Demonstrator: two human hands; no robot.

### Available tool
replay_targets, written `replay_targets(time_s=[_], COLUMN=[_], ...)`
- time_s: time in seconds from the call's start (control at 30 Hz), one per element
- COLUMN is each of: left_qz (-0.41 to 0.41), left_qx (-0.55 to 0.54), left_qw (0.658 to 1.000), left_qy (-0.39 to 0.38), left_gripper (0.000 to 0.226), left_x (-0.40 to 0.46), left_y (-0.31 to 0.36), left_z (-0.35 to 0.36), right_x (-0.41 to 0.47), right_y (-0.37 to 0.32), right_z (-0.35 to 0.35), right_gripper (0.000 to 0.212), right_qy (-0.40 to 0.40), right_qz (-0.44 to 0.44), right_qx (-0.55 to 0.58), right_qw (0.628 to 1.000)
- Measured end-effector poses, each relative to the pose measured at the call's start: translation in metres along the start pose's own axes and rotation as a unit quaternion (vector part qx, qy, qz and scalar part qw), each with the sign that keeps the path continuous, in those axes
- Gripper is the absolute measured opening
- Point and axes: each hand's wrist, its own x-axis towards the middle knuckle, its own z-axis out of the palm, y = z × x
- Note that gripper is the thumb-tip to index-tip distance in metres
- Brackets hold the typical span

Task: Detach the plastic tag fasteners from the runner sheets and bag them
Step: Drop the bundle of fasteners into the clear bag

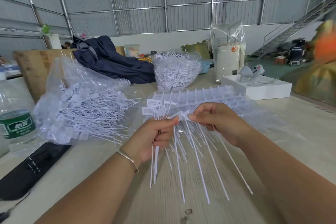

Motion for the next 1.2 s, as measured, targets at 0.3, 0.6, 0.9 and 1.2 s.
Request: replay_targets(time_s=[0.3,0.6,0.9,1.2], left_qz=[0.109,-0.004,-0.014,0.001], left_qx=[0.249,-0.003,-0.018,-0.021], left_qw=[0.924,0.979,0.992,0.978], left_qy=[0.269,0.204,0.121,0.207], left_gripper=[0.029,0.017,0.029,0.035], left_x=[0.007,0.007,0.009,0.011], left_y=[-0.011,-0.01,-0.005,-0.006], left_z=[0.002,-0.003,-0.001,-0.009], right_x=[0.004,0.004,0.004,0.001], right_y=[-0.002,0.017,0.015,0.01], right_z=[-0.005,-0.005,0.006,0.006], right_gripper=[0.043,0.033,0.033,0.041], right_qy=[-0.012,0.075,0.044,0.089], right_qz=[0.016,0.006,-0.067,-0.074], right_qx=[-0.004,-0.125,-0.228,-0.228], right_qw=[1.0,0.989,0.97,0.967])
